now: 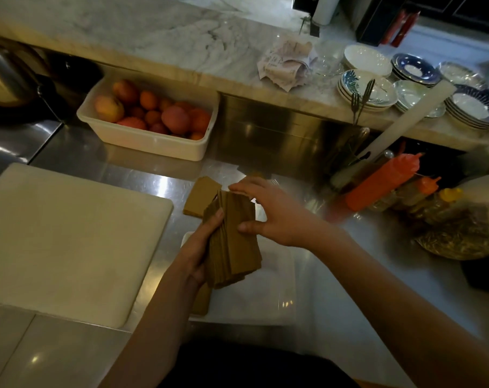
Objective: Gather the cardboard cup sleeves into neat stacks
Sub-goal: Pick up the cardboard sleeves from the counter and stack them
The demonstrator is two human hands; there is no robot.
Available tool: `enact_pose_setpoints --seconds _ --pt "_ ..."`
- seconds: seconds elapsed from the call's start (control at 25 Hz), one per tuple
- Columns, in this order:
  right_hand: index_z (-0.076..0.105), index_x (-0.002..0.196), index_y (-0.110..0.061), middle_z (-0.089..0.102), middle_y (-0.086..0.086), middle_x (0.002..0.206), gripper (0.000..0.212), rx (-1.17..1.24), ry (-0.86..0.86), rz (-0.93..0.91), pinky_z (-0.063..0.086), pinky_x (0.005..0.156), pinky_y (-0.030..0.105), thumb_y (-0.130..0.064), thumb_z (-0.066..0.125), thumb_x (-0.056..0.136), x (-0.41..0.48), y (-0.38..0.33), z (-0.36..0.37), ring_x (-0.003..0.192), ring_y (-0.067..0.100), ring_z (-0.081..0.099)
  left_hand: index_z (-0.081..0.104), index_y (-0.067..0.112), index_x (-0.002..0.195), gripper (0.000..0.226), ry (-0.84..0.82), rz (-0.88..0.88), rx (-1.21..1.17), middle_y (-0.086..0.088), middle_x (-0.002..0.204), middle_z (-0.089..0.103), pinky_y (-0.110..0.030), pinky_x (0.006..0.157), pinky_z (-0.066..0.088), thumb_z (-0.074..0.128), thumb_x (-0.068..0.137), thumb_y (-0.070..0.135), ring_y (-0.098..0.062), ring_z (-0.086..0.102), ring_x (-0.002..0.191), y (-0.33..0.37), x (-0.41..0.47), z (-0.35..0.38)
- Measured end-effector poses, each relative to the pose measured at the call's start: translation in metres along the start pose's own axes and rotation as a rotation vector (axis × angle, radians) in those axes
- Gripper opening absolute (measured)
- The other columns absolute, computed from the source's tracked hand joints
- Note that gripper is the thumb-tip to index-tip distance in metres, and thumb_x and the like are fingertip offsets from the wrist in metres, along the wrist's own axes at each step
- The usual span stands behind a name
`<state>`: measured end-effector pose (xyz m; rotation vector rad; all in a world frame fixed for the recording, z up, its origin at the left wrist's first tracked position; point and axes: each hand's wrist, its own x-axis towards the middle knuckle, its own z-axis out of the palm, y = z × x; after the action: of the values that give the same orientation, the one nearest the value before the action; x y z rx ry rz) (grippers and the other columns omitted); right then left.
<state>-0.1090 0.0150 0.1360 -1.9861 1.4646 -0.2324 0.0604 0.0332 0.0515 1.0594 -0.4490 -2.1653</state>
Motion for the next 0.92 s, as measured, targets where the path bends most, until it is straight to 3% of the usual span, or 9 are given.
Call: enact_pose_setpoints --seconds 0.12,0.28,0.4,0.56,0.76,0.92 --pt "0.051 0.119 -0.024 0.048 -0.004 0.125 0.050 -0.012 0.156 -0.006 0.044 0.088 0.026 -0.038 0.075 0.077 -0.012 -0.004 0.009 0.109 0.012 0.048 0.058 0.016 0.129 0.110 0.023 -0.029 0.013 -0.019 0.107 0.071 -0.047 0.068 0.057 0.093 0.032 0.053 -0.035 0.071 0.089 -0.007 -0.007 -0.003" --pt "0.063 0.103 -0.022 0.057 -0.008 0.100 0.023 -0.019 0.128 -0.087 0.039 0.076 0.020 -0.034 0.068 0.084 -0.024 -0.002 0.020 0.090 0.008 0.053 0.050 0.018 0.138 0.120 0.000 -0.016 -0.039 -0.019 0.106 0.072 -0.046 0.063 0.059 0.093 0.031 0.052 -0.036 0.072 0.085 -0.017 -0.014 -0.004" --pt "0.066 0.103 -0.023 0.062 -0.007 0.101 0.017 -0.054 0.173 -0.157 0.038 0.075 0.015 -0.031 0.065 0.087 -0.032 -0.003 0.025 0.089 0.008 0.055 0.047 0.019 0.141 0.126 -0.021 0.011 -0.057 -0.019 0.106 0.071 -0.044 0.060 0.059 0.094 0.029 0.052 -0.035 0.073 0.082 -0.021 -0.016 -0.004" --pt "0.067 0.110 -0.024 0.066 -0.005 0.109 0.020 -0.061 0.178 -0.158 0.043 0.083 0.018 -0.028 0.060 0.091 -0.038 -0.003 0.031 0.096 0.012 0.061 0.054 0.013 0.133 0.110 0.008 -0.028 -0.059 -0.020 0.105 0.070 -0.042 0.058 0.059 0.084 0.037 0.057 -0.034 0.072 0.079 -0.025 -0.016 -0.004" --pt "0.064 0.118 -0.025 0.066 -0.003 0.120 0.025 -0.048 0.172 -0.137 0.044 0.093 0.025 -0.029 0.053 0.096 -0.040 -0.004 0.038 0.106 0.017 0.061 0.055 0.010 0.132 0.080 0.039 -0.031 -0.108 -0.021 0.101 0.069 -0.043 0.055 0.058 0.060 0.070 0.061 -0.034 0.072 0.073 -0.025 -0.018 -0.005" --pt "0.065 0.116 -0.024 0.065 -0.004 0.120 0.025 -0.045 0.167 -0.132 0.046 0.096 0.028 -0.031 0.053 0.096 -0.033 -0.007 0.041 0.108 0.015 0.060 0.052 0.007 0.133 0.091 0.072 0.075 -0.079 -0.018 0.103 0.067 -0.037 0.053 0.058 0.075 0.063 0.059 -0.028 0.072 0.073 -0.023 -0.016 -0.011"
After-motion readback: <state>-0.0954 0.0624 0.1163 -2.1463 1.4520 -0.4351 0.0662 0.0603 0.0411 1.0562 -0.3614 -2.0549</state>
